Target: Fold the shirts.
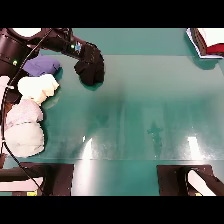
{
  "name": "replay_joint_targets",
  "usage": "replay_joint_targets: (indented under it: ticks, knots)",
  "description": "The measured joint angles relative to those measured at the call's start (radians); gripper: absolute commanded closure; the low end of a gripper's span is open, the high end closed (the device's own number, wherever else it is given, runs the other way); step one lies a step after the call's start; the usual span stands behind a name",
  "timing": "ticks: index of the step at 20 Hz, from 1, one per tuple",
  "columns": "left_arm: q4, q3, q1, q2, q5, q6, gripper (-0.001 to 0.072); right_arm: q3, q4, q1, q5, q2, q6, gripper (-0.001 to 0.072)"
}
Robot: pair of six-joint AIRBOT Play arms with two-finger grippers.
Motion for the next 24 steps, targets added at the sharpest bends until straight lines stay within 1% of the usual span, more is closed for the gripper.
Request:
replay_joint_targets:
  ticks: [15,16,17,18,19,21,24]
  knots:
    - [-0.004,0.0,0.0,0.0,0.005,-0.001,0.068,0.0,0.001,0.0,0.0,0.0,0.0,0.0696]
    - [-0.01,0.0,0.0,0.0,0.008,-0.001,0.051,0.0,0.003,0.0,0.0,0.0,0.0,0.0696]
    - [-0.009,0.0,0.0,0.0,0.011,-0.001,0.0107,0.0,0.005,0.0,-0.002,0.0,0.0,0.0697]
    - [0.002,0.0,0.0,0.0,0.02,-0.001,-0.0008,0.0,0.005,0.0,-0.003,0.0,0.0,0.0697]
    - [0.025,0.0,-0.001,-0.002,0.032,-0.002,-0.0009,0.0,0.005,0.0,-0.004,0.0,0.0,0.0696]
    - [0.12,0.0,-0.001,-0.013,0.076,-0.017,-0.0009,0.0,0.006,0.0,-0.006,0.0,0.0,0.0696]
    - [0.292,0.0,0.011,-0.068,0.156,-0.074,-0.0009,0.0,0.008,0.0,-0.008,0.0,0.0,0.0696]
